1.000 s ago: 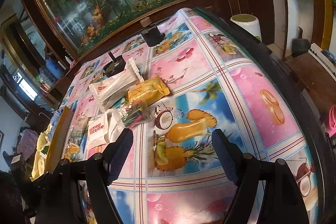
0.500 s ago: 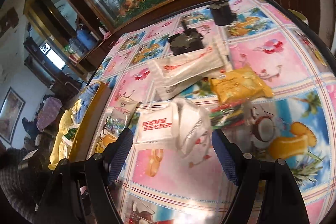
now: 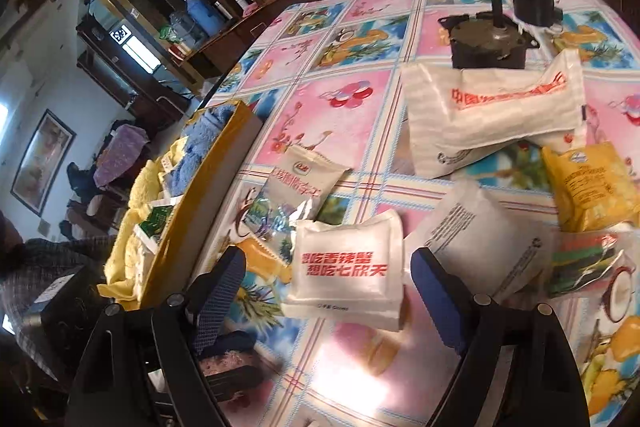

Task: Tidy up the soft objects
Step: 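Grasp the pink teddy bear with the left tool while the right tool grasps the white red-text packet, then carry the teddy bear and white packet into the tray and open both tools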

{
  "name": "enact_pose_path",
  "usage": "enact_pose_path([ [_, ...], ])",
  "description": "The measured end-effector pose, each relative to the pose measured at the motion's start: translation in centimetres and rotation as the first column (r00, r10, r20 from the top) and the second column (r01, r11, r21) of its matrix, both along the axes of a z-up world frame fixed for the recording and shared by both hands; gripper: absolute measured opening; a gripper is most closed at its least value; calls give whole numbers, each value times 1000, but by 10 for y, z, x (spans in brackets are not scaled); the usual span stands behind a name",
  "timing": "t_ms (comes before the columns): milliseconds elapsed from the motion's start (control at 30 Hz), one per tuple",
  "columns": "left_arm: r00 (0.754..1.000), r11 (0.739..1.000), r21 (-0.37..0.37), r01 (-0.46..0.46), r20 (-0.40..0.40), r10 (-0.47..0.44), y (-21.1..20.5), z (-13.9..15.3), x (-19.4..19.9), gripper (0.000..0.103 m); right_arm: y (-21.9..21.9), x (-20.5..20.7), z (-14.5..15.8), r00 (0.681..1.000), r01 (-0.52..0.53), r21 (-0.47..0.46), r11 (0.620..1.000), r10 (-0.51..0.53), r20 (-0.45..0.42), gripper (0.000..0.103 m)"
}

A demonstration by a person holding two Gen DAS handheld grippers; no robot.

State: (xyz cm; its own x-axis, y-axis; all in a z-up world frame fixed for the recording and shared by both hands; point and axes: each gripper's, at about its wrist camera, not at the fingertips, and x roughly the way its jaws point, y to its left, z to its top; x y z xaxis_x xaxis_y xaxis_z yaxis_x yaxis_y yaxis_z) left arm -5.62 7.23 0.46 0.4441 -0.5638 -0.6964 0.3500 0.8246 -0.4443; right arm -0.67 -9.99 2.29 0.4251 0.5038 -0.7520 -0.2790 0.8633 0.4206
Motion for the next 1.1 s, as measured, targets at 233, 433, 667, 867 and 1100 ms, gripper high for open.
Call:
enact_pose_path([
  [233, 1000, 1000, 3, -2, 1, 2, 1, -1, -1, 27, 33, 3, -13, 999, -34, -187, 982, 36, 8, 87],
  [433, 1000, 1000, 13, -4, 6, 4, 1, 0, -2, 28, 65, -3, -22, 994, -53, -429, 902, 89, 65, 70],
  [667, 999, 1000, 17, -26, 43, 25, 2, 5, -8, 23, 37, -28, -2, 994, -26, -325, 945, 60, 94, 59],
  [867, 994, 999, -28, -34, 100, 37, 16, 26, -27, 23, 12, -62, 40, 982, 29, -271, 962, 23, 186, 59],
  [1100, 976, 987, -85, -137, 157, 149, 76, 77, -31, 23, 21, -80, 72, 974, -4, -180, 984, 45, 224, 60],
])
